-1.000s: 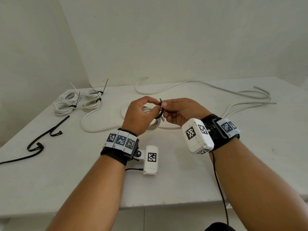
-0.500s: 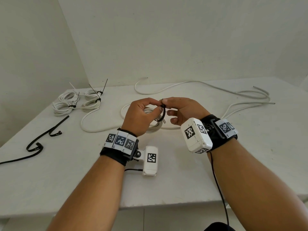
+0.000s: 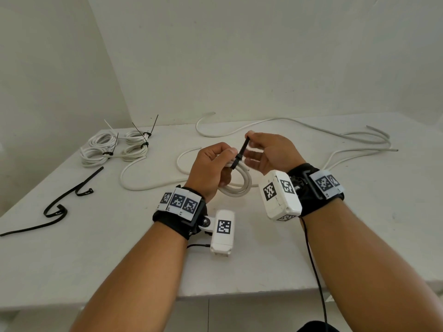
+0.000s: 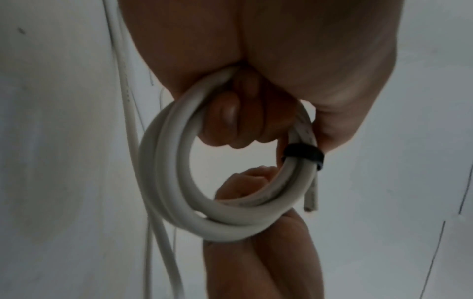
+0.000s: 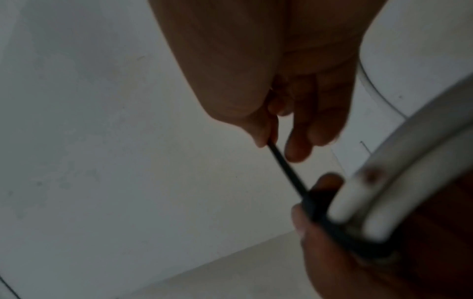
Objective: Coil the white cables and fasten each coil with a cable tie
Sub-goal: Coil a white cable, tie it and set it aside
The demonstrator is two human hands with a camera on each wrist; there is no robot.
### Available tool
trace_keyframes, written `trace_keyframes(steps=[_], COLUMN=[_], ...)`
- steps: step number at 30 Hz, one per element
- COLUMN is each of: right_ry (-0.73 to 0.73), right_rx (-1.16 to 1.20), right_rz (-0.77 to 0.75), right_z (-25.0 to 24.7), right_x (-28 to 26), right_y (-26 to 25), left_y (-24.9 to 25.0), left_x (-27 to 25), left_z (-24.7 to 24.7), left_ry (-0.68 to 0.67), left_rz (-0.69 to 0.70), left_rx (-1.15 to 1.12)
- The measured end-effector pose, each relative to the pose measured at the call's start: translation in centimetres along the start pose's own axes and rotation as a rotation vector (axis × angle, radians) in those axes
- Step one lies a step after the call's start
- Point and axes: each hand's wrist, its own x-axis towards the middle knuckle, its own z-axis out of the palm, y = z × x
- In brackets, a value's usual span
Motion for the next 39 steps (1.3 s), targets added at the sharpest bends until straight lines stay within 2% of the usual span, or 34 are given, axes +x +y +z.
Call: trace_keyframes(steps=[3, 5, 8, 11, 13, 23, 25, 28, 30, 33, 34, 36, 38, 39], right_ry=[-0.114, -0.097, -0.049, -0.02, -0.007, 0.063, 0.037, -0.125, -0.199, -0.377, -0.416, -0.45, -0.469, -0.477], right_rx=[-0.234, -0.307, -0.307, -0.309, -0.294, -0.238, -0.223, -0.194, -0.482, -1.319, -1.521, -1.748, -1.837, -1.854], right_rz=[-0.01, -0.072, -0.103, -0.1, -0.095, -0.107, -0.095, 0.027, 0.031, -0.032, -0.034, -0.009, 0.063, 0.112], right_z=[0.0, 0.1, 0.3, 0.3, 0.4, 2.2, 3.0, 4.9, 6.9, 10.6, 11.8, 13.4, 14.0, 14.0], right_x=[-0.5, -0.5, -0.4, -0.8, -1.0, -1.4, -0.9, -0.2, -0.1, -0.1, 0.0, 0.4, 1.2, 1.5], right_y=[0.2, 0.5, 0.4, -0.1, 0.0, 0.6, 1.1, 1.6, 2.0, 3.6, 4.4, 5.9, 7.1, 7.4], left_y=[-0.1, -0.1, 0.3, 0.8, 0.7, 0.9, 2.0, 4.2, 5.7, 7.7, 8.2, 8.7, 8.7, 8.6], left_x=[-0.1, -0.1, -0.2, -0.6, -0.7, -0.6, -0.8, -0.9, -0.9, -1.5, -1.8, -2.2, -2.6, -2.6], left_z=[0.1, 0.2, 0.0, -0.6, -0.8, -0.4, -1.2, -4.1, -6.9, -11.1, -12.3, -14.8, -16.8, -17.7], left_ry=[0.032, 0.022, -0.075, -0.232, -0.272, -0.13, -0.023, 0.194, 0.342, 0.48, 0.505, 0.558, 0.568, 0.553], left_rz=[-0.074, -0.112, -0.079, -0.021, -0.008, -0.003, 0.018, 0.108, 0.136, 0.063, 0.037, 0.022, 0.001, -0.028], left_rx=[-0.022, -0.027, -0.048, 0.007, 0.032, -0.052, -0.085, -0.149, -0.166, -0.25, -0.24, 0.009, 0.348, 0.448])
